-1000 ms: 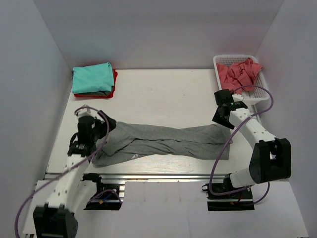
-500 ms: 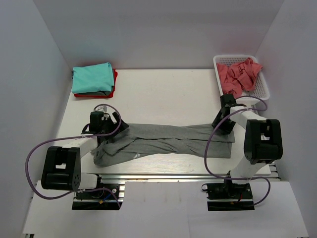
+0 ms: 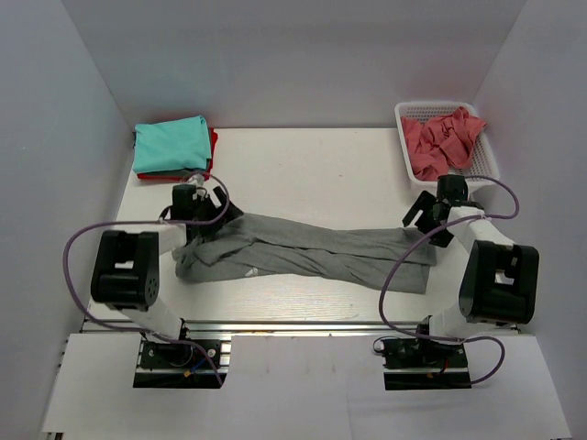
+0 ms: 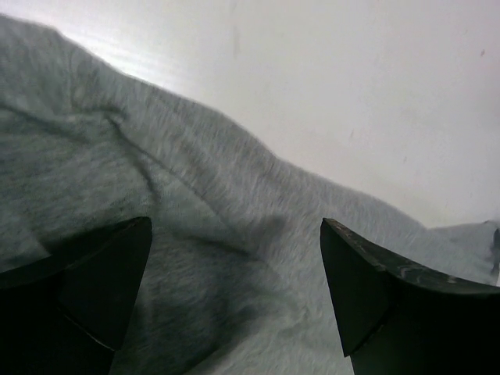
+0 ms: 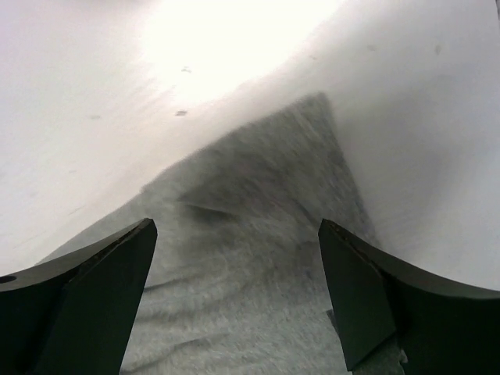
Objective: Fold and stack the t-shirts
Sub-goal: Rotate the tshirt 80 degrees, then grab the bottom of the folded rectangular tshirt with both arms, then fold the folded rectangular tshirt in 1/3 of the way, then grab one side of the 2/3 rectangular tshirt with both arms
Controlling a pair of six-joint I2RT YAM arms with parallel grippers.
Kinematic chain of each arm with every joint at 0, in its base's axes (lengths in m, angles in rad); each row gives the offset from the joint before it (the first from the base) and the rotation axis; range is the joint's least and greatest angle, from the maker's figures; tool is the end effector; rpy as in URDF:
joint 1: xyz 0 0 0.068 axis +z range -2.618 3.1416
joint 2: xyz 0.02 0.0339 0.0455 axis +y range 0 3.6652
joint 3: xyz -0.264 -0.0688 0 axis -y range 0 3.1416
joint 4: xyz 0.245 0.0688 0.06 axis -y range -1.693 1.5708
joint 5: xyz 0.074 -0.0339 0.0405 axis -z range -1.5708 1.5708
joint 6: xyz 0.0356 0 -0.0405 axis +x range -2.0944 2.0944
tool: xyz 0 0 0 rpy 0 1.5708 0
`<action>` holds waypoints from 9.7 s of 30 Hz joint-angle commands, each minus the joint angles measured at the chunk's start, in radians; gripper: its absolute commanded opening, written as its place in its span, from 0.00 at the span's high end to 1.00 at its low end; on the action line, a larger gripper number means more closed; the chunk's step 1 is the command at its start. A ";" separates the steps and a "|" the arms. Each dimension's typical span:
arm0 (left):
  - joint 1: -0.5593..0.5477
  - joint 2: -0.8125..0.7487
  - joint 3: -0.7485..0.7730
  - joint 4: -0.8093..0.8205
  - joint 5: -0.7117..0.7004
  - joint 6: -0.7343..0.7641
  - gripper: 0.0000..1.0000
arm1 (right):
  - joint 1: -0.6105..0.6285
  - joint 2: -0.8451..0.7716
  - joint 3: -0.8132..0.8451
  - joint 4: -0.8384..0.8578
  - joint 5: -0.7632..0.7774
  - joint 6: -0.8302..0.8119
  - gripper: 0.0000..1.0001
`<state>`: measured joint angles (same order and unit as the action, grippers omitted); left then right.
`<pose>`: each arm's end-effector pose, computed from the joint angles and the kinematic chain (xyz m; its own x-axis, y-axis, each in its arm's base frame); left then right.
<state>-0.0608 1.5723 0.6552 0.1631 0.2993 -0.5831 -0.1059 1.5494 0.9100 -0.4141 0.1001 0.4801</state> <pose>0.2946 -0.0284 0.1456 -0.7205 -0.4832 -0.4974 -0.1487 0.8082 -0.5699 0.2988 -0.0353 0.1843 -0.6953 0.5361 -0.4787 0.5361 0.8305 0.1514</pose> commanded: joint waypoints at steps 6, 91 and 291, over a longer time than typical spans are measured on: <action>-0.025 0.362 0.346 -0.119 0.083 0.143 0.00 | 0.141 -0.130 -0.083 0.124 -0.075 -0.083 0.10; -0.307 -0.483 -0.003 -0.344 -0.025 0.199 0.00 | 0.769 1.075 1.368 -0.048 0.058 -0.022 0.10; -0.280 -0.096 0.296 -0.419 -0.154 0.336 1.00 | 0.571 0.223 0.351 0.059 -0.390 -0.250 1.00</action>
<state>-0.3428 1.6234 0.9184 -0.1616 0.2401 -0.2241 0.4736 1.9114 1.2289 -0.2012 -0.4156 0.2687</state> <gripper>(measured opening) 0.030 0.012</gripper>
